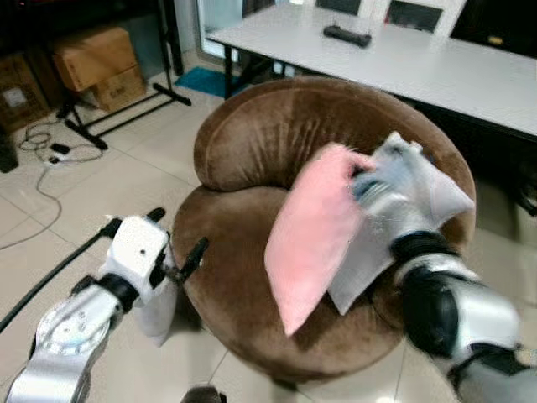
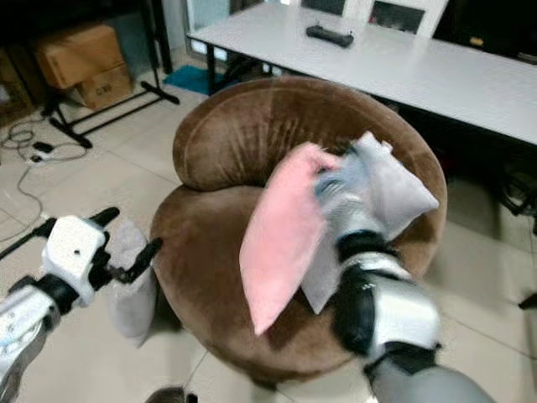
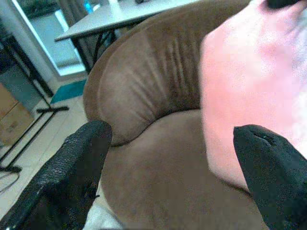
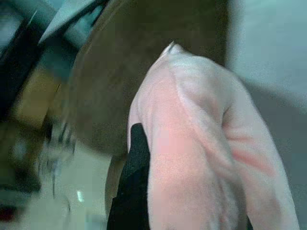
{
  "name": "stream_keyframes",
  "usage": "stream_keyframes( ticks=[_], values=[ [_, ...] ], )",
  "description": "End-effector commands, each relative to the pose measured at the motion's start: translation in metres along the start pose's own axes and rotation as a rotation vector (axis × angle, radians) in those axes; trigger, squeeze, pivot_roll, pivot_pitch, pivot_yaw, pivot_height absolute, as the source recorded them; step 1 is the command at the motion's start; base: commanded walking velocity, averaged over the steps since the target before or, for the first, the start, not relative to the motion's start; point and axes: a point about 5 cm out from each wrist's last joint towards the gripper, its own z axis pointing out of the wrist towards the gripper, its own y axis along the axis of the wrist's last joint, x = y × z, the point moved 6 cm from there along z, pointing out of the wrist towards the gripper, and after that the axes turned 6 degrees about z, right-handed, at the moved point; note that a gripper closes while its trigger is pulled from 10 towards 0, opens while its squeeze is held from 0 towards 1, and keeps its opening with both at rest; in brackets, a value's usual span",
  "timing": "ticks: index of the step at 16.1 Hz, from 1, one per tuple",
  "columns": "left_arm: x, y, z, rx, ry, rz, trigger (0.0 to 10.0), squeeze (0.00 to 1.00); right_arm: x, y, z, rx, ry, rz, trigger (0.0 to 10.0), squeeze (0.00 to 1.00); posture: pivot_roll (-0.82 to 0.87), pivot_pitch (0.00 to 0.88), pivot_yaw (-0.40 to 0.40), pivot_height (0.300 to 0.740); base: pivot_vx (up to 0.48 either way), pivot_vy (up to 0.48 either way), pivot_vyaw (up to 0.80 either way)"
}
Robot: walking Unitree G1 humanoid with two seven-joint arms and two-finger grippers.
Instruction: Move the pillow to the sofa from floor
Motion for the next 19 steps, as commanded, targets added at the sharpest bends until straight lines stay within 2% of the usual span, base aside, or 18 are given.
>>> stream_keyframes(
  ticks=[1, 2, 3, 5, 6, 8, 10, 11, 13, 16, 19],
  values=[
    [-0.002, -0.001, 0.0, 0.007, -0.016, -0.002, 10.0, 0.0, 0.03, -0.006, -0.002, 0.039, 0.115, -0.079, 10.0, 0.0, 0.18, 0.0, -0.045, 0.74, 0.0, 0.0, 0.0],
    [-0.002, -0.001, 0.001, 0.005, -0.017, -0.002, 10.0, 0.0, 0.044, -0.015, -0.003, 0.07, 0.162, -0.094, 10.0, 0.0, 0.18, 0.0, -0.045, 0.74, 0.0, 0.0, 0.0],
    [-0.002, -0.001, 0.002, 0.002, -0.018, 0.0, 10.0, 0.0, 0.093, -0.038, -0.015, 0.163, 0.312, -0.116, 10.0, 0.0, 0.18, 0.0, -0.049, 0.74, 0.0, 0.0, 0.0],
    [-0.003, 0.0, 0.003, -0.001, -0.019, 0.002, 10.0, 0.0, 0.13, -0.056, -0.03, 0.247, 0.426, -0.056, 10.0, 0.0, 0.18, 0.0, -0.054, 0.74, 0.0, 0.0, 0.0],
    [-0.003, 0.0, 0.003, -0.003, -0.019, 0.002, 10.0, 0.0, 0.142, -0.064, -0.037, 0.283, 0.463, -0.04, 10.0, 0.0, 0.18, 0.0, -0.057, 0.74, 0.0, 0.0, 0.0],
    [-0.004, 0.001, 0.005, -0.01, -0.015, 0.003, 10.0, 0.0, 0.182, -0.087, -0.064, 0.424, 0.575, 0.065, 10.0, 0.0, 0.19, 0.0, -0.067, 0.74, 0.0, 0.0, 0.0],
    [-0.003, 0.001, 0.004, -0.011, -0.012, 0.004, 10.0, 0.0, 0.19, -0.093, -0.071, 0.468, 0.587, 0.124, 10.0, 0.0, 0.19, 0.0, -0.074, 0.74, 0.0, 0.0, 0.0],
    [-0.003, 0.0, 0.004, -0.01, -0.01, 0.006, 10.0, 0.0, 0.187, -0.094, -0.068, 0.471, 0.554, 0.154, 10.0, 0.0, 0.2, 0.0, -0.078, 0.74, 0.0, 0.0, 0.0],
    [-0.003, 0.0, 0.004, -0.011, -0.006, 0.011, 10.0, 0.0, 0.169, -0.09, -0.051, 0.416, 0.442, 0.2, 10.0, 0.0, 0.2, 0.0, -0.082, 0.74, 0.0, 0.0, 0.0],
    [-0.003, 0.0, 0.004, -0.011, -0.007, 0.015, 10.0, 0.0, 0.119, -0.079, -0.025, 0.306, 0.254, 0.262, 10.0, 0.0, 0.2, 0.0, -0.082, 0.74, 0.0, 0.0, 0.0],
    [-0.003, 0.0, 0.005, -0.011, -0.016, 0.023, 10.0, 0.0, 0.053, -0.055, -0.005, 0.164, 0.097, 0.416, 10.0, 0.0, 0.21, 0.0, -0.079, 0.74, 0.0, 0.0, 0.0]
  ],
)
